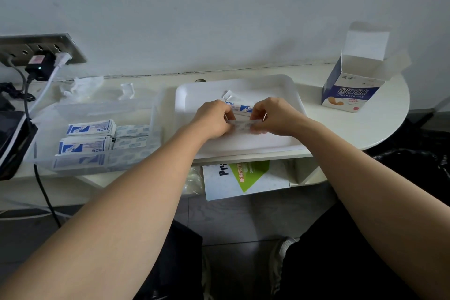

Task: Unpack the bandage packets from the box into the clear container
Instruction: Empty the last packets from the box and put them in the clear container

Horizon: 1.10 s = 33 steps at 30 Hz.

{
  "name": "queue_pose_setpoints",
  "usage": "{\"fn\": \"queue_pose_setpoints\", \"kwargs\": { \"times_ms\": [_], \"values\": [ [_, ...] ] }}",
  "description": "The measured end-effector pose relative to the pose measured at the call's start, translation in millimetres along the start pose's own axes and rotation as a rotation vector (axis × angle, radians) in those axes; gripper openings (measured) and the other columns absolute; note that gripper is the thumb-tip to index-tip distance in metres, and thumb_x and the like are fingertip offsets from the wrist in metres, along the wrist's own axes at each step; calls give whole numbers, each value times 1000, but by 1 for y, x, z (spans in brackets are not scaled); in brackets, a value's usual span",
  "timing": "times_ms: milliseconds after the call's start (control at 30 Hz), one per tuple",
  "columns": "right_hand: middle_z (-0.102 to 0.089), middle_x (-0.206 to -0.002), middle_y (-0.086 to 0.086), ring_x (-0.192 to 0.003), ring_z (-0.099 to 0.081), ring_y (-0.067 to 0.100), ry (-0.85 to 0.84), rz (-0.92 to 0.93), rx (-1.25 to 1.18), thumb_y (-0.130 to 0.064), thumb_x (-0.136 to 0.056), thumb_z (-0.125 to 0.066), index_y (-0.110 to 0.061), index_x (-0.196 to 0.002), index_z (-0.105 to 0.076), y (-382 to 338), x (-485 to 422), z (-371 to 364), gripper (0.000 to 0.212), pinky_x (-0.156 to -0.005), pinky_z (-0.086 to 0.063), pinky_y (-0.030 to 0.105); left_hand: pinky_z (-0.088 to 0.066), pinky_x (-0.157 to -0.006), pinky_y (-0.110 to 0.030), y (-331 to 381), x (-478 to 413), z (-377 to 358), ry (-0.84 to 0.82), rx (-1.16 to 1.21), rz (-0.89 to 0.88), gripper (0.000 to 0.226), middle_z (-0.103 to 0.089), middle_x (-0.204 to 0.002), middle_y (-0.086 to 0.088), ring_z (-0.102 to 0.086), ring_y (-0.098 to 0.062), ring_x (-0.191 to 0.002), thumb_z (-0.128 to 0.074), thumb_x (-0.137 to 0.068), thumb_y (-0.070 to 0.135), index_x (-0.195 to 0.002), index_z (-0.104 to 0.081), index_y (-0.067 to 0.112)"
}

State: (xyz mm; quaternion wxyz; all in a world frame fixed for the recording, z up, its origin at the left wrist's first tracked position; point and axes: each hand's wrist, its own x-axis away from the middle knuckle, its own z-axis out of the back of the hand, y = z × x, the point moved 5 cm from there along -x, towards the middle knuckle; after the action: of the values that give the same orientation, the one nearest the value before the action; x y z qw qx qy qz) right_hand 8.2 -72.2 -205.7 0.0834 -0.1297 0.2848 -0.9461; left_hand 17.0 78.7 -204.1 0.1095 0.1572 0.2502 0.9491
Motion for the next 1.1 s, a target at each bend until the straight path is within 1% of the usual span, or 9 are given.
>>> {"fn": "queue_pose_setpoints", "kwargs": {
  "times_ms": [133, 233, 333, 433, 567, 733, 900, 1033, 1100],
  "values": [
    [-68, -67, 3, -54, -60, 10, 45, 25, -82, -17, -80, -68, -16, -79, -66, -9, -1, 10, 3, -54, -47, 20, -45, -67, -24, 4, 6, 17, 52, -4, -6, 9, -67, -92, -3, -65, -23, -82, -62, -82, 16, -90, -65, 18],
    [-71, -70, 2, -58, -65, 12, 77, 78, -154, -20, -85, -66, -13, -87, -69, -25, 0, 15, 8, -62, -53, 21, -42, -52, -21, 2, 20, 37, 94, 43, 9, 11, -69, -79, 4, -65, -15, -62, -59, -79, 16, -88, -64, 19],
    [-72, -71, 4, -59, -65, 13, 132, 157, -205, -19, -85, -67, -11, -86, -71, -53, 5, 18, 9, -65, -55, 33, -44, -55, -22, -6, 42, 62, 126, 66, 6, 9, -71, -76, 10, -63, -10, -54, -56, -81, 21, -88, -62, 24],
    [-72, -70, 2, -56, -61, 9, 174, 215, -235, -15, -84, -67, -10, -90, -71, -82, 8, 20, 9, -60, -52, 32, -46, -64, -28, -16, 61, 92, 224, 102, -8, 11, -71, -77, 6, -65, -15, -62, -58, -83, 30, -85, -68, 25],
    [-73, -73, 7, -55, -58, 12, 175, 286, -287, -11, -83, -67, -15, -93, -70, -125, 8, 12, 11, -58, -50, 30, -45, -70, -32, -32, 85, 129, 359, -147, 7, 23, -70, -84, 0, -55, -25, -90, -56, -86, 36, -84, -74, 22],
    [-71, -68, 12, -55, -57, 14, 156, 328, -300, -10, -80, -66, -20, -92, -75, -168, 6, -11, 18, -57, -50, 32, -49, -77, -31, -49, 112, 148, 336, -153, -39, 16, -72, -87, 3, -62, -19, -86, -63, -85, 22, -91, -77, 28],
    [-71, -69, 8, -55, -60, 12, 119, 304, -348, -10, -81, -67, -13, -95, -71, -194, 5, -33, 15, -65, -53, 32, -52, -79, -30, -83, 128, 159, 340, -143, 60, 9, -73, -84, 9, -65, -14, -84, -73, -80, 20, -84, -77, 28],
    [-69, -83, -1, -64, -65, 13, 108, 254, -332, -13, -85, -64, -11, -99, -70, -197, 3, -44, 15, -62, -51, 23, -53, -74, -28, -115, 128, 157, 194, -217, 251, 10, -74, -87, 5, -66, -20, -76, -74, -79, 20, -84, -76, 29],
    [-67, -93, 0, -73, -62, 13, 90, 236, -273, -18, -86, -64, -15, -101, -70, -194, 4, -47, 16, -66, -48, 25, -55, -79, -32, -125, 122, 144, 94, -269, 306, 11, -74, -92, 0, -67, -22, -82, -71, -80, 19, -86, -77, 26]
  ]
}}
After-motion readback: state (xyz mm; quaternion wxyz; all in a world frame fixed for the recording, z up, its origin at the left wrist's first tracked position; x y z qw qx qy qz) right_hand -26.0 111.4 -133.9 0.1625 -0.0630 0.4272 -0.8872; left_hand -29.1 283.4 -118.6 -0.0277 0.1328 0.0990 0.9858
